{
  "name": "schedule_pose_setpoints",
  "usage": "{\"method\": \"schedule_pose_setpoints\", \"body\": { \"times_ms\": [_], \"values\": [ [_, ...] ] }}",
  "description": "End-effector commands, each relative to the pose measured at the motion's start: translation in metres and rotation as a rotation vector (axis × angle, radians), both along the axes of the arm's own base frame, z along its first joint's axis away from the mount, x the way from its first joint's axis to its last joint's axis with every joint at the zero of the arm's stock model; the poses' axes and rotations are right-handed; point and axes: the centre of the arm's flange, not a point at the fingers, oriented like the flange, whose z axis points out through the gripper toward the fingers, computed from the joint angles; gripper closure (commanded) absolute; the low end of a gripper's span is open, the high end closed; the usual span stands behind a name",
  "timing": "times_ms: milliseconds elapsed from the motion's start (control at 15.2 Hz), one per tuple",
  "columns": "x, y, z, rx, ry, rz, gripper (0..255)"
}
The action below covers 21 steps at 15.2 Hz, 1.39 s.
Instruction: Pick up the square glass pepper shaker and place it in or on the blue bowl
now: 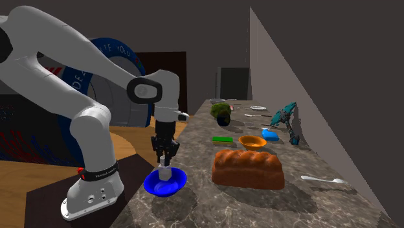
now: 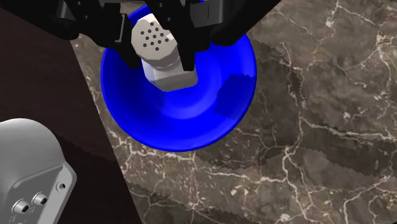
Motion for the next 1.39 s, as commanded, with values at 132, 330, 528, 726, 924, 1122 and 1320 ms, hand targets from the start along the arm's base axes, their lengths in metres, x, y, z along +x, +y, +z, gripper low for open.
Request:
{"method": "schedule_pose_setpoints", "body": {
  "times_ms": [132, 330, 528, 726, 924, 1122, 1320],
  "values": [
    [0.000, 0.001, -0.004, 0.000, -0.001, 0.000, 255],
    [0.000, 0.001, -0.004, 0.000, -0.001, 0.000, 255],
    [0.000, 0.001, -0.004, 0.000, -0.001, 0.000, 0],
    [0.000, 0.001, -0.004, 0.000, -0.001, 0.000, 0],
    [0.004, 0.001, 0.022, 0.000, -0.001, 0.000, 0],
    [0.008, 0.001, 0.045, 0.000, -0.001, 0.000, 0],
    [0.008, 0.001, 0.045, 0.000, -0.001, 0.000, 0]
  ]
}}
